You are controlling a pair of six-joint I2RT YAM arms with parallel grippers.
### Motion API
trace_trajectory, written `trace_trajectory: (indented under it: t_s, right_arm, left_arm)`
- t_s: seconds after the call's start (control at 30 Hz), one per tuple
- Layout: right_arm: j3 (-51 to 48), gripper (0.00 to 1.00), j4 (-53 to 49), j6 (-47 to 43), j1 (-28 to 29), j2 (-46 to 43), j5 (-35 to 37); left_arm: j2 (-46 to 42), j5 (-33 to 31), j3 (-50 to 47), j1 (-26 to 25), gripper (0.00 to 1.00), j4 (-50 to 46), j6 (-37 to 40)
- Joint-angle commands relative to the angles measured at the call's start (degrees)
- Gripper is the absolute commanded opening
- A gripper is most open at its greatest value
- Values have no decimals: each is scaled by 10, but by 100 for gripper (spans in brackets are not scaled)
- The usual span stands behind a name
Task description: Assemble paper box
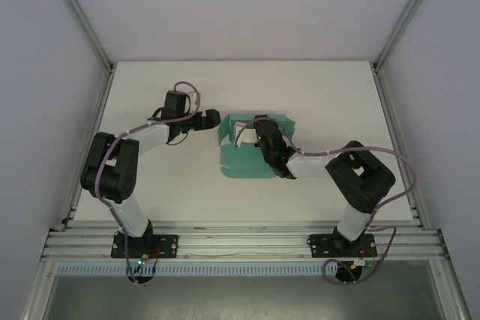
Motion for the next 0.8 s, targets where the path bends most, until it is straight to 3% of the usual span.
trace_trajectory:
  t_s: [0.0, 0.27, 0.4, 0.67, 0.77]
  right_arm:
    - [-6, 0, -4, 13, 4, -14, 16]
    - [-2, 0, -4, 2, 3, -3, 23]
    - [-12, 0, -5, 6, 5, -6, 23]
    - [-23, 0, -17, 15, 16, -7, 29]
    - [-23, 0, -19, 22, 19, -7, 29]
  left_arm:
    - [-10, 50, -30, -6, 90, 58, 21]
    - [-41, -9, -96, -59, 86, 109, 52]
    - [-42, -12, -137, -70, 84, 193, 45]
    - [-45, -39, -167, -104, 83, 283, 96]
    - [-32, -53, -158, -117, 77, 294, 113]
